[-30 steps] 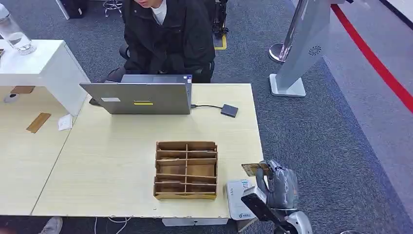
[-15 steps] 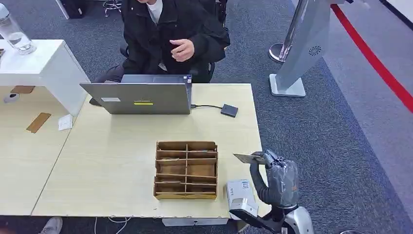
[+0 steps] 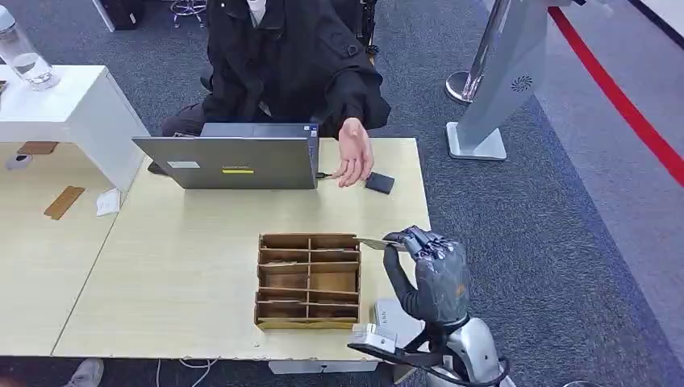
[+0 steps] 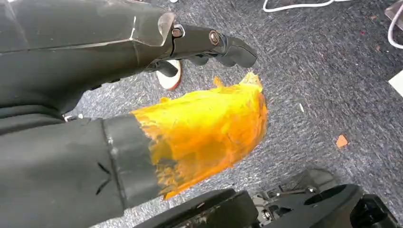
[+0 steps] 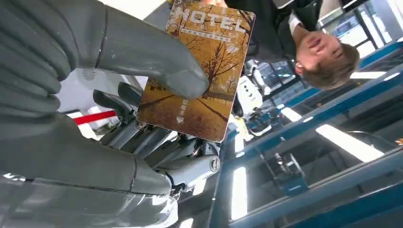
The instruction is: Pass the card to the sensor for recognition and then transmit it.
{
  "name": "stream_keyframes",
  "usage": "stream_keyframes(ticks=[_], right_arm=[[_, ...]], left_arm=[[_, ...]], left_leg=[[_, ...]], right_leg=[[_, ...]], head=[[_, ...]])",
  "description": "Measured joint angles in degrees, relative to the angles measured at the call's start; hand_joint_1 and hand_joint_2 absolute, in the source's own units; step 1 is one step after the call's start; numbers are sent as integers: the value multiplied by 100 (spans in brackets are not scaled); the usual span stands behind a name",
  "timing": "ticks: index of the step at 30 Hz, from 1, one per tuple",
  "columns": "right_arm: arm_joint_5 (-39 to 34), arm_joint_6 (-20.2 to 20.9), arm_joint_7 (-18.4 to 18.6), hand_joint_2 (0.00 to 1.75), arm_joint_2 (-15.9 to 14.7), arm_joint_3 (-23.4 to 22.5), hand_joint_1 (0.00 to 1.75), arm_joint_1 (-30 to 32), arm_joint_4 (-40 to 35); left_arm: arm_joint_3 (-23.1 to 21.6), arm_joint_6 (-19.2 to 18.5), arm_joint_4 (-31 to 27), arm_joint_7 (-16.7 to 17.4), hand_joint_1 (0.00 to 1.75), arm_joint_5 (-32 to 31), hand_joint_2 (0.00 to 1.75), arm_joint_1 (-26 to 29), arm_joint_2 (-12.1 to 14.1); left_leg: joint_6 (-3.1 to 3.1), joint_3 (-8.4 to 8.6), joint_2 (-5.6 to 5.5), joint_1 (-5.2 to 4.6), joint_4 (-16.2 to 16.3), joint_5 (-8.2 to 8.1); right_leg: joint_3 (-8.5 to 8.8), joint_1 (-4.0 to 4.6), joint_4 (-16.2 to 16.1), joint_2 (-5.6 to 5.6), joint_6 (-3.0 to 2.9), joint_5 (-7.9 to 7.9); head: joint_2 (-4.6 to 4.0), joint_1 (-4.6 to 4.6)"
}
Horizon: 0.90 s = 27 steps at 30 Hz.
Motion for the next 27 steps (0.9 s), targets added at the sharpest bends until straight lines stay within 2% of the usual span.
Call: stream_keyframes(ticks=[11, 17, 26, 27], right_arm=[[652, 110, 669, 175, 2, 383, 175, -1052, 746], [1118, 326, 1008, 175, 74, 479, 175, -1534, 1240], [1294, 540, 1194, 175, 291, 623, 175, -2102, 1996], [1312, 566, 1233, 175, 310, 636, 17, -2128, 2055]], left_arm=[[-46, -66, 0, 15, 0, -258, 0, -21, 0], [-111, -120, 0, 37, 0, -378, 0, -39, 0], [-197, -175, 0, 63, 0, -453, 0, -97, -2], [-197, -177, 0, 63, 0, -455, 0, -97, -4]], left_leg=[[1, 0, -3, 0, 0, 1], [1, -1, -3, 0, 0, 1], [1, -1, -2, 0, 0, 2], [1, -2, -3, 0, 0, 2]], right_leg=[[1, 0, 1, -2, -1, 1], [0, 0, 2, -2, -2, 2], [-1, 0, 3, -1, -2, 2], [-1, 0, 3, -2, -2, 2]], head=[[0, 2], [0, 2], [0, 2], [0, 4]])
